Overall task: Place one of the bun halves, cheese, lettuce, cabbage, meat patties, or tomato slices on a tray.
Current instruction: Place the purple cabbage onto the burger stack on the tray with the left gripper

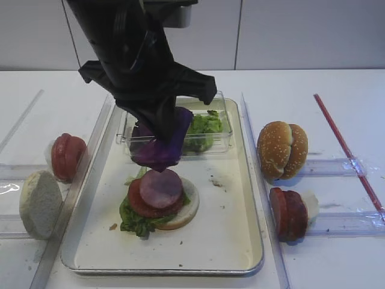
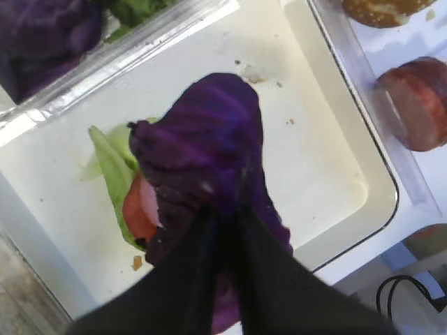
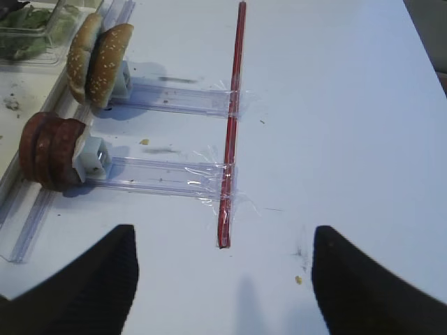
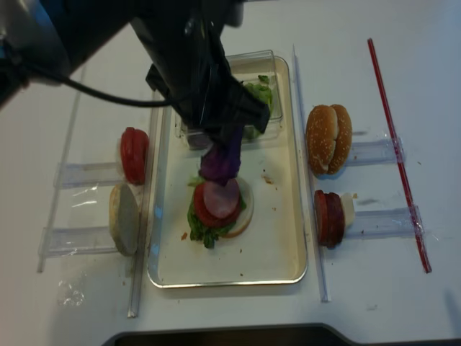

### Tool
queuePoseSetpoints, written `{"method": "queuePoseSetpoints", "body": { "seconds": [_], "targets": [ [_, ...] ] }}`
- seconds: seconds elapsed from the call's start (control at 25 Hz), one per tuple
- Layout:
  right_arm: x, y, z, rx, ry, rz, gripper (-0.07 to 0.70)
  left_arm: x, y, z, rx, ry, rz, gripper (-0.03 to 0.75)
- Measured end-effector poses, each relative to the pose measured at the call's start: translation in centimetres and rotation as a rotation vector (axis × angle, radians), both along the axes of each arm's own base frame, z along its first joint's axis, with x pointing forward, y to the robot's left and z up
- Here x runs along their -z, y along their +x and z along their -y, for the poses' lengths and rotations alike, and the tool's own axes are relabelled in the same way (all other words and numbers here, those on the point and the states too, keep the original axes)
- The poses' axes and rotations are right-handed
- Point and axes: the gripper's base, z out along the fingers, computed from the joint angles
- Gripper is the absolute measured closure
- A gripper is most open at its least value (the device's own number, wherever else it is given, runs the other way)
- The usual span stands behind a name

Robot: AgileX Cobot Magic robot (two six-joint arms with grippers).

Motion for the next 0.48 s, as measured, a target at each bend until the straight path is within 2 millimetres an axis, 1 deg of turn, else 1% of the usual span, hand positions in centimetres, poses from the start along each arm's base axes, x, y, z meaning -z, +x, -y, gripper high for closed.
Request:
{"method": "queuePoseSetpoints", "body": {
  "seconds": [0.28,0.36,0.48],
  "targets": [
    [0.0,0.0,0.0,0.0,0.0,0.0,0.101,1.7,-0.3,-0.3,0.002,0.046,-0.036,0.67],
    [0.0,0.0,0.0,0.0,0.0,0.0,0.101,2.2,0.0,-0.2,0.003,0.068,-0.034,0.67],
    [0.0,0.0,0.0,0.0,0.0,0.0,0.101,3.6,0.6,0.1,0.005,0.101,-0.057,0.67]
  ]
}}
